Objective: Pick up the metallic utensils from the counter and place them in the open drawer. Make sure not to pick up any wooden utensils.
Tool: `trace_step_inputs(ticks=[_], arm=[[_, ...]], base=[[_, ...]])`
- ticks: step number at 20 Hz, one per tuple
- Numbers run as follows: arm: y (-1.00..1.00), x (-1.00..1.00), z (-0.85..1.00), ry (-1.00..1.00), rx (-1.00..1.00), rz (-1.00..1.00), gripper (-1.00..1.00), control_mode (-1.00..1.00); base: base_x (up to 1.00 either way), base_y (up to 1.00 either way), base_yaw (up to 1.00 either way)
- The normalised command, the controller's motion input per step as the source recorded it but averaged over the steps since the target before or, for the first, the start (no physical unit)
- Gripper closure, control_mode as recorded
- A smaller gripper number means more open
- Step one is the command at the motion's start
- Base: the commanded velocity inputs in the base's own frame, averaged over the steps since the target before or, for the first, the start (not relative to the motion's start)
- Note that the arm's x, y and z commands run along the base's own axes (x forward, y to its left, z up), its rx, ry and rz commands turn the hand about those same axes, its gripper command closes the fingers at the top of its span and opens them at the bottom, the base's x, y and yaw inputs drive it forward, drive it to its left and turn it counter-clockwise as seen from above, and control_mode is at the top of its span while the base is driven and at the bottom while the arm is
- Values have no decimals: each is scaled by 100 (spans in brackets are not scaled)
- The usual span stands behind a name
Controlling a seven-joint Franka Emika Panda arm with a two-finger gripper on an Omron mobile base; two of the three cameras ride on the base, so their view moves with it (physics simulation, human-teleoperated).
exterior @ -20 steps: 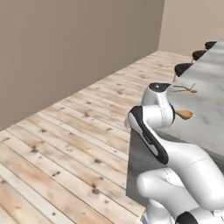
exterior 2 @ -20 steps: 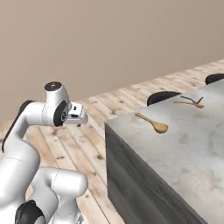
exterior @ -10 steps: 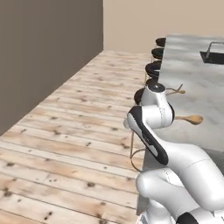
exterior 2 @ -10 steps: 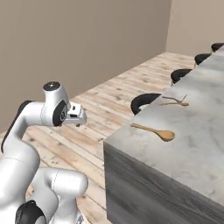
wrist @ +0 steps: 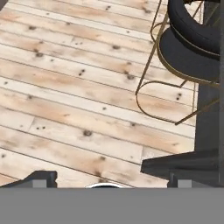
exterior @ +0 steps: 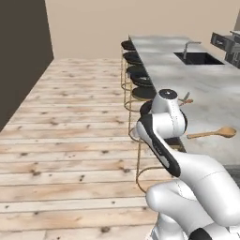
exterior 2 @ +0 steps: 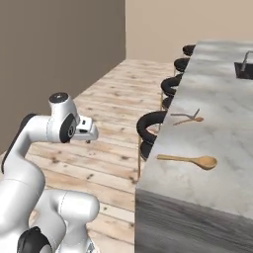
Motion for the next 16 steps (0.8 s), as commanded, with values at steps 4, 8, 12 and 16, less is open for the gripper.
trace_step_inputs(ticks=[4, 8, 12, 16], arm=[[0, 0, 0, 0, 0, 0, -100, 100], [0, 0, 0, 0, 0, 0, -100, 100], [0, 0, 0, 0, 0, 0, -100, 100], [0, 0, 0, 0, 0, 0, -100, 100]], base=[[81, 100, -53], [73, 100, -53], [68, 100, -65], [61, 95, -71]])
